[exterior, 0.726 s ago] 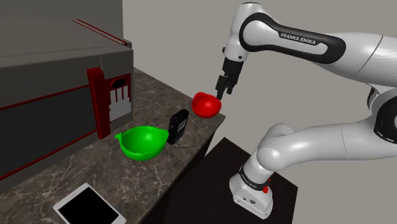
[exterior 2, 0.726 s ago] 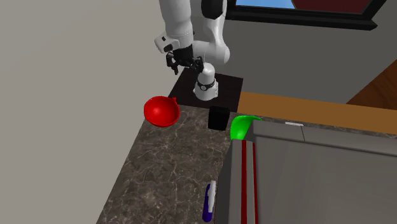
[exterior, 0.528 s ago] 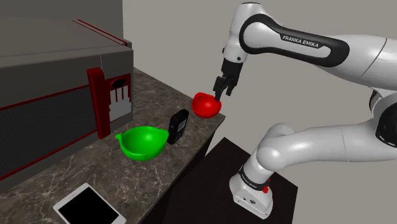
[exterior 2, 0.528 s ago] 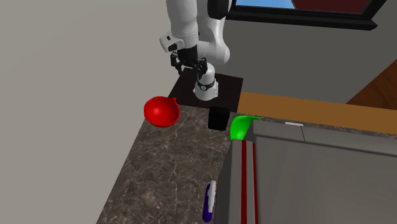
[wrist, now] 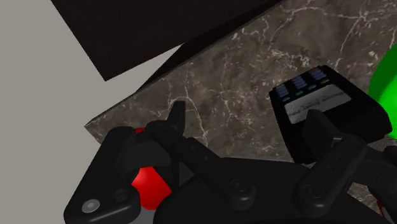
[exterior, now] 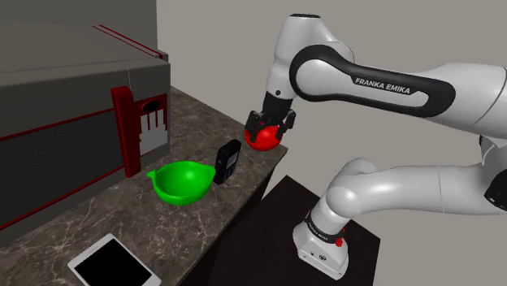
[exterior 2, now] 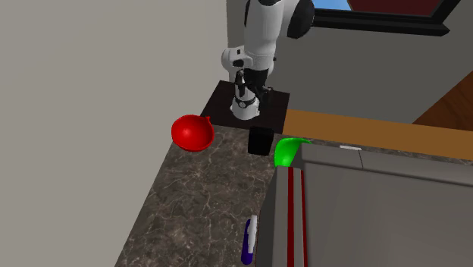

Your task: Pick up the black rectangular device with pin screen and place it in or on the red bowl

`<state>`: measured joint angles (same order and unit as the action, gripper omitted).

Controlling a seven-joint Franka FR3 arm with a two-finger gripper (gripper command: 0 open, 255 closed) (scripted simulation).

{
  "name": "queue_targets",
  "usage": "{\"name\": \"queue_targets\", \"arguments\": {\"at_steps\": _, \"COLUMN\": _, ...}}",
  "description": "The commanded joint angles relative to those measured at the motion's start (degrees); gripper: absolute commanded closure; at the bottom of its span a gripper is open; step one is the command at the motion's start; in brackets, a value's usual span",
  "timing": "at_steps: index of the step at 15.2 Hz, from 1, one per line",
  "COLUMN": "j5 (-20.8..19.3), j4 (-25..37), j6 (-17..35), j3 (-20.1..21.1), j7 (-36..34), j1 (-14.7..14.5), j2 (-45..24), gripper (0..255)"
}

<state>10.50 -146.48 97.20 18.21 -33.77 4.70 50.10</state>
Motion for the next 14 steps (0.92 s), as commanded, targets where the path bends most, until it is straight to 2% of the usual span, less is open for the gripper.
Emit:
{"name": "queue_targets", "arguments": {"at_steps": 1, "j5": 2.24, "j4": 0.75, "j6": 2.25, "j3": 5.42, "j7": -9.07, "j1": 1.3, "j2": -1.35, "gripper": 0}}
{"name": "queue_targets", "arguments": {"at_steps": 5, "j5": 4.5, "j4": 4.12, "j6": 6.68, "j3": 16.18, "j7": -25.63, "j1": 5.93, "j2": -6.28, "gripper": 0}}
{"name": "queue_targets", "arguments": {"at_steps": 9, "j5": 3.66, "j4": 9.97, "j6": 10.33, "j3": 27.68, "j7": -42.56, "j1": 13.7, "j2": -13.3, "gripper": 0}}
{"name": "queue_targets", "arguments": {"at_steps": 10, "j5": 3.5, "j4": 10.51, "j6": 10.54, "j3": 28.67, "j7": -43.84, "j1": 14.51, "j2": -13.86, "gripper": 0}}
{"name": "queue_targets", "arguments": {"at_steps": 14, "j5": 3.83, "j4": 7.91, "j6": 13.76, "j3": 29.64, "j7": -43.84, "j1": 14.75, "j2": -14.47, "gripper": 0}}
